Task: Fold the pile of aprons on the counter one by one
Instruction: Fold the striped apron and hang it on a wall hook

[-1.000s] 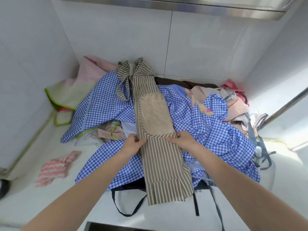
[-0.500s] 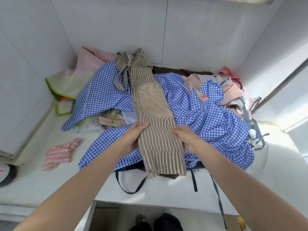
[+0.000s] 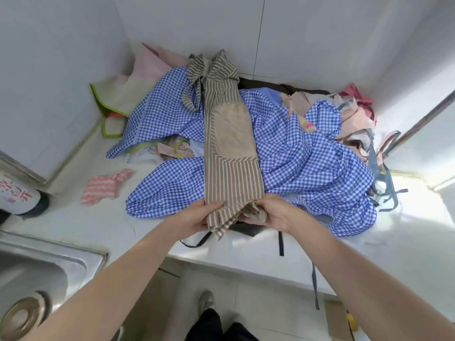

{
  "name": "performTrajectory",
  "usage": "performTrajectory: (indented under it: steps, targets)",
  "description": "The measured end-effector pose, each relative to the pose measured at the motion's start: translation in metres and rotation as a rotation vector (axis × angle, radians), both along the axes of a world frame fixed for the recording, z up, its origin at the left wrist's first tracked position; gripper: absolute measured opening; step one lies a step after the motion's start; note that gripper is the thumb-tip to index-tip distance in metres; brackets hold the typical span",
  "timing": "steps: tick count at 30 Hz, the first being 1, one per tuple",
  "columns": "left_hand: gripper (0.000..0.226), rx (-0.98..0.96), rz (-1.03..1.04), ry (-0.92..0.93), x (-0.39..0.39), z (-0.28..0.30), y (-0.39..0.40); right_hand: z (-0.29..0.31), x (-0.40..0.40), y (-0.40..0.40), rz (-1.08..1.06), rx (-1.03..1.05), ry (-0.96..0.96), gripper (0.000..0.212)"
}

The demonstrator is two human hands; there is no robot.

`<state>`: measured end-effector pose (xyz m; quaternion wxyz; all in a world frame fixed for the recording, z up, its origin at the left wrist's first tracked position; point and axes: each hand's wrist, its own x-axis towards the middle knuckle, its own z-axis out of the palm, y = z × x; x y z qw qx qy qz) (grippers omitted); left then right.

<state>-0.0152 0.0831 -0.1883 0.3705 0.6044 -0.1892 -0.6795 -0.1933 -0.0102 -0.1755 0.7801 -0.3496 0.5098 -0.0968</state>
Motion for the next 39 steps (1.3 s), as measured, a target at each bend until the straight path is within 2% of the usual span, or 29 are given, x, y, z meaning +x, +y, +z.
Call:
performTrajectory:
  steps: [3, 6, 9, 14, 17, 18, 21, 22, 23, 25, 27, 30, 31, 32, 34, 36, 39]
  targets:
    - [0.045, 0.012, 0.01, -0.059, -0.006, -0.003, 0.015, 0.001, -0.01, 0.008, 0.177, -0.033, 0.105, 0.034]
    - [0.052, -0.036, 0.048, -0.257, -0.011, -0.006, 0.024, 0.001, -0.018, 0.014, 0.229, -0.051, 0.076, 0.041]
    - [0.044, -0.128, 0.063, -0.465, -0.014, -0.009, 0.031, -0.002, -0.019, 0.017, 0.241, -0.163, 0.119, 0.037]
    - [0.04, -0.181, -0.07, -0.672, -0.004, -0.007, 0.038, -0.018, -0.03, 0.013, 0.281, -0.507, 0.424, 0.014]
    - [0.032, -0.146, -0.04, -0.556, 0.0, -0.004, 0.042, -0.017, -0.032, 0.013, 0.38, -0.94, 0.493, 0.013]
    - [0.031, -0.151, 0.014, -0.493, -0.001, -0.003, 0.043, -0.015, -0.034, 0.014, 0.469, -1.151, 0.501, 0.025]
    - [0.031, -0.197, 0.18, -0.367, -0.004, 0.0, 0.044, -0.019, -0.042, 0.016, 0.863, -1.903, 0.588, 0.083]
    - [0.029, -0.22, 0.216, -0.307, -0.005, 0.002, 0.044, -0.019, -0.044, 0.017, 0.939, -2.052, 0.618, 0.092]
    - [0.025, -0.245, 0.236, -0.238, -0.007, 0.005, 0.043, -0.02, -0.044, 0.018, 0.975, -2.113, 0.609, 0.094]
    - [0.014, -0.266, 0.212, -0.14, -0.005, 0.01, 0.04, -0.021, -0.039, 0.02, 0.981, -2.111, 0.528, 0.083]
    - [0.017, -0.258, 0.192, -0.066, -0.001, 0.013, 0.039, -0.023, -0.029, 0.023, 1.0, -1.985, 0.453, 0.066]
    - [0.023, -0.189, 0.217, 0.059, 0.009, 0.015, 0.039, -0.007, -0.013, 0.02, 0.896, -1.34, 0.441, 0.031]
    - [0.024, -0.189, 0.177, -0.003, 0.012, 0.015, 0.04, 0.002, -0.008, 0.017, 0.816, -1.116, 0.479, 0.025]
    - [0.024, -0.202, 0.071, -0.172, 0.013, 0.014, 0.04, 0.008, -0.005, 0.013, 0.74, -0.972, 0.483, 0.028]
    - [0.02, -0.256, -0.243, -0.677, 0.02, 0.007, 0.037, 0.015, 0.0, 0.005, 0.616, -0.871, 0.443, 0.038]
    - [0.011, -0.336, -0.343, -1.011, 0.026, 0.005, 0.029, 0.018, 0.004, -0.003, 0.497, -0.825, 0.378, 0.043]
    - [0.017, -0.405, -0.367, -1.133, 0.032, 0.013, 0.018, 0.017, 0.01, -0.012, 0.381, -0.788, 0.345, 0.053]
